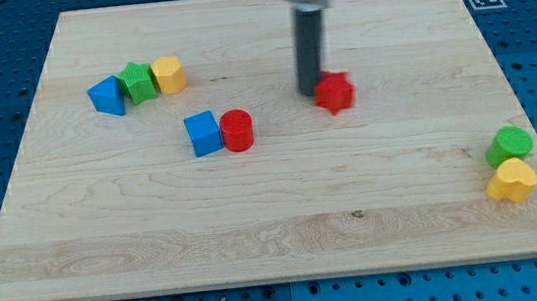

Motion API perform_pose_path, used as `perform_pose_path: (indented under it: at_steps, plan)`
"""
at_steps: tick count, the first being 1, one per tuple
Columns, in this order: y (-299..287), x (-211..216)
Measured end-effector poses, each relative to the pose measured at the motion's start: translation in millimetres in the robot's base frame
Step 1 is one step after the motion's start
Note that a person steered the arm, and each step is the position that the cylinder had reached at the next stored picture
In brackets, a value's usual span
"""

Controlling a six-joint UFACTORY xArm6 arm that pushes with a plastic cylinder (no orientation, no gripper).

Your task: Move the red star into a green circle

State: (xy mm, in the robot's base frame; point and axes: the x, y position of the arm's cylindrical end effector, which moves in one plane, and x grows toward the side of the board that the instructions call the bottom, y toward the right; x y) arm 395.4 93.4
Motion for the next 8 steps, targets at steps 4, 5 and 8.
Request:
perform_pose_path:
  at_steps: [4,5,8]
  plan:
    - [28,17]
    - [77,49]
    - [109,62]
